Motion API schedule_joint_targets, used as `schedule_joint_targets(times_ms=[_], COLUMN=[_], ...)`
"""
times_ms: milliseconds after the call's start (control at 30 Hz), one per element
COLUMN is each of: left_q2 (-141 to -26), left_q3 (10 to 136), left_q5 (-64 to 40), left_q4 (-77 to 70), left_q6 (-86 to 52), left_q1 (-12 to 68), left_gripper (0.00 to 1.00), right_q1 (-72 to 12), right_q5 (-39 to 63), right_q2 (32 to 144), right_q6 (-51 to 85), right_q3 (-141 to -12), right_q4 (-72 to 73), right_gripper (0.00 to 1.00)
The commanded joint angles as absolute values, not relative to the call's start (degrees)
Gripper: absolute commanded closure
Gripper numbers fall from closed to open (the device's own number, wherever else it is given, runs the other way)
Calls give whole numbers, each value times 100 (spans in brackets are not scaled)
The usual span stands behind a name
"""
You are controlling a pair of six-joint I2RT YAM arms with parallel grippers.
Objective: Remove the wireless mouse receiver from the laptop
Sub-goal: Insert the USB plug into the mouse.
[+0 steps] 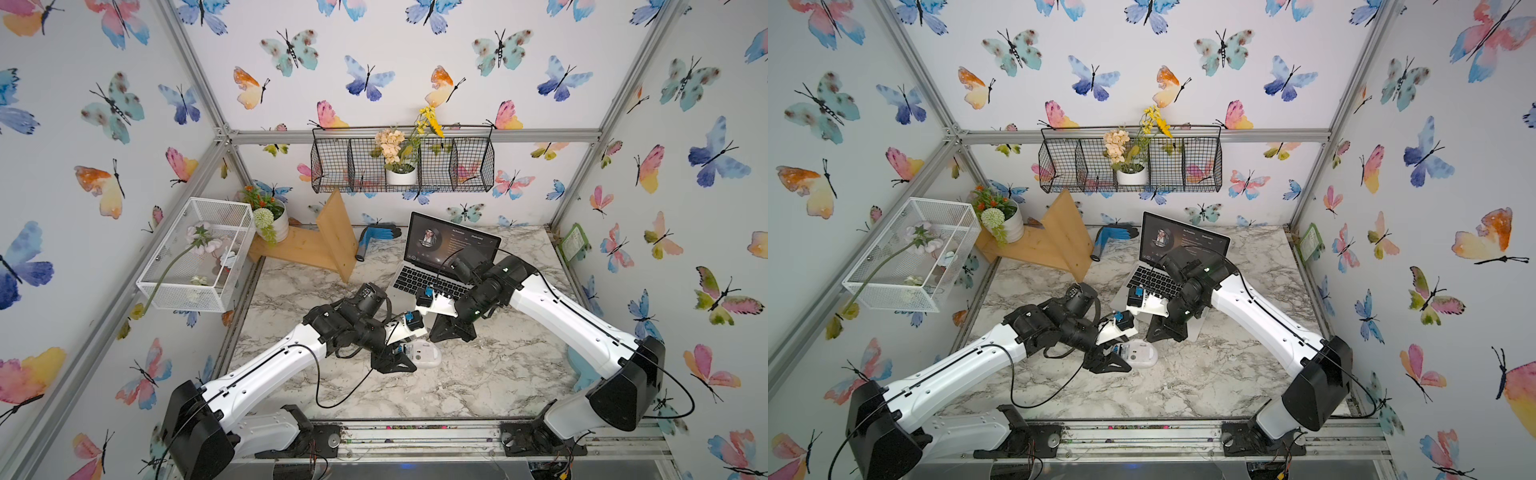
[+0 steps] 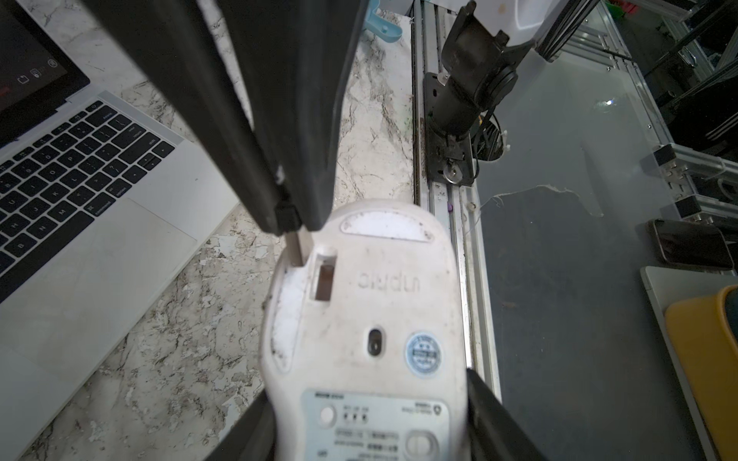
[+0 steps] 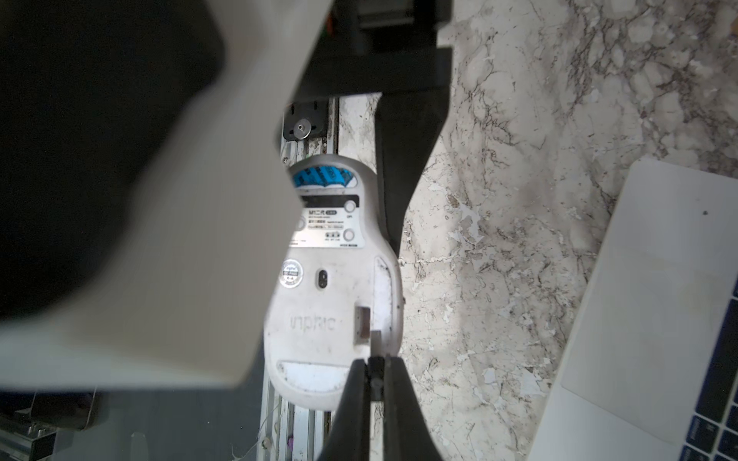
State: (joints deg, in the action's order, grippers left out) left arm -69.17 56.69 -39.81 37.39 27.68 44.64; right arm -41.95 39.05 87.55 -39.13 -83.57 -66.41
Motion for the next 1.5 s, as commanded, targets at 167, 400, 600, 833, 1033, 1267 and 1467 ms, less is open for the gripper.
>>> schedule_joint_targets(times_ms=[167,400,600,833,1033,1267,1467], left_q2=[-6870,-6619,-6556,-6608,-6736,-6832,-6549], left_q3=[5739,5577,5550,5639,5712,5709,5511], left_q5=[-3802,-3612,-3581,-3709,-3787,-3873,-4143], left_q4=[3436,3118,3037,3061,3076,2966,2631], left_q6=[2865,2808,2850,3036,3110,3131,3031], left_q1=[4465,4456,4443,4430,4421,4386,4183], left_gripper=[89,92,94,100,100,100,100], right_q1=[-4228,-4228,-4228,-4245,-4344,-4434,-4438], right_q5=[4512,4742,4572,4363,4359,4456,4466], right_q2=[8763,8728,8753,8953,9161,9325,9287], right_q6=[-4118,-4169,-4122,-3989,-3989,-4144,-4296], right_q3=[-7729,-7399,-7332,-7336,-7515,-7816,-7755], right_q4=[-6299,-6131,-6096,-6140,-6219,-6360,-6356], right_gripper=[98,98,98,98,98,98,98])
